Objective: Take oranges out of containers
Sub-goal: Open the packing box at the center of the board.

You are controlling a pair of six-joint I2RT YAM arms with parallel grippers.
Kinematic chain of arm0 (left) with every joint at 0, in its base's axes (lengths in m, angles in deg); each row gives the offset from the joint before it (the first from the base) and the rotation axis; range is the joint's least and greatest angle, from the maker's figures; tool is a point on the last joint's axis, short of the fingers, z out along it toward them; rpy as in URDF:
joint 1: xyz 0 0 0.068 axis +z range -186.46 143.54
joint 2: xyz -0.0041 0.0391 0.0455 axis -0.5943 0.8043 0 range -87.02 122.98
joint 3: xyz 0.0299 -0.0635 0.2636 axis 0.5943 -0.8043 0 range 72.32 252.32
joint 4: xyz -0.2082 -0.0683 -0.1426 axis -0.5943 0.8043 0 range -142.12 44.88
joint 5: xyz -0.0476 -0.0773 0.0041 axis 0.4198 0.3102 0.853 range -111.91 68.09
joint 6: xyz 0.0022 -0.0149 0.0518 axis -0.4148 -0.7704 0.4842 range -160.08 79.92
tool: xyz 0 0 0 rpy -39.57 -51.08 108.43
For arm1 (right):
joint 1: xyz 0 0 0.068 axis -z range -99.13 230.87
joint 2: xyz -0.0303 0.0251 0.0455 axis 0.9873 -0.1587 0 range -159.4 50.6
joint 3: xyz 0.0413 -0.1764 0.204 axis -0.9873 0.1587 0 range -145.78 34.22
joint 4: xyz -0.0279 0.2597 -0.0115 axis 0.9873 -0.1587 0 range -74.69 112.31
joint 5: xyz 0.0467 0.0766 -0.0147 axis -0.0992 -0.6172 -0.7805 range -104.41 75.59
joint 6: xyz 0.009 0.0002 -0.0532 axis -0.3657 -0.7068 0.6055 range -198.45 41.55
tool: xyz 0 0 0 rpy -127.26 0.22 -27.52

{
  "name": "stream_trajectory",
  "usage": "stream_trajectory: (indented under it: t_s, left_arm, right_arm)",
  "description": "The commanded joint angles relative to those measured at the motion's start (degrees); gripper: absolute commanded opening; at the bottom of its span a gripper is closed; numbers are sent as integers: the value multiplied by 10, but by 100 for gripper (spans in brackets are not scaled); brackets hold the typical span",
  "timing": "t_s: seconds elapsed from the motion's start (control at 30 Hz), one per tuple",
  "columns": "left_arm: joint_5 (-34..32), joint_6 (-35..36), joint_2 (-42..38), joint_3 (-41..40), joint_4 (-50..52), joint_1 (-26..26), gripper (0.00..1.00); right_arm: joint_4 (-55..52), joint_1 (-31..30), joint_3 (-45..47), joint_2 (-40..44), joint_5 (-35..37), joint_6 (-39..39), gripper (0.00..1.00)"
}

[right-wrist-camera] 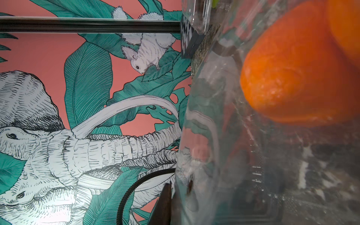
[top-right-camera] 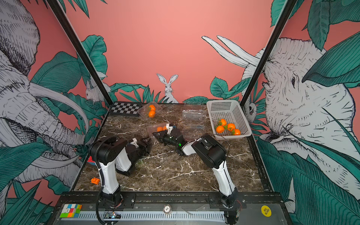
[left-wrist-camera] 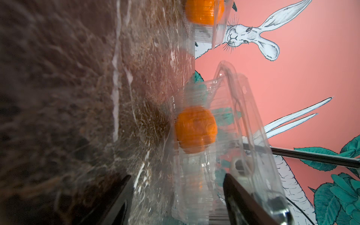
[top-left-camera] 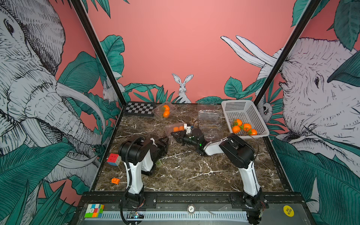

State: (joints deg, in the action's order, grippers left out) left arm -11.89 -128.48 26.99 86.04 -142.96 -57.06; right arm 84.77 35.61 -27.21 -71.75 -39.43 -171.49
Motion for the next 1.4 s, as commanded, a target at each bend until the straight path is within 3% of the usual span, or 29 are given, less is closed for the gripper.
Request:
stream_trajectory:
  t_s: [0.0,1.37]
  left_arm:
    - [13,27,43,-21,105,-12,74]
    - [3,53,100,-35,105,-37,73]
  right_arm:
    - [60,-21,1,-12,-13,-39,16]
    - [125,-33,7,33,57,-137,16]
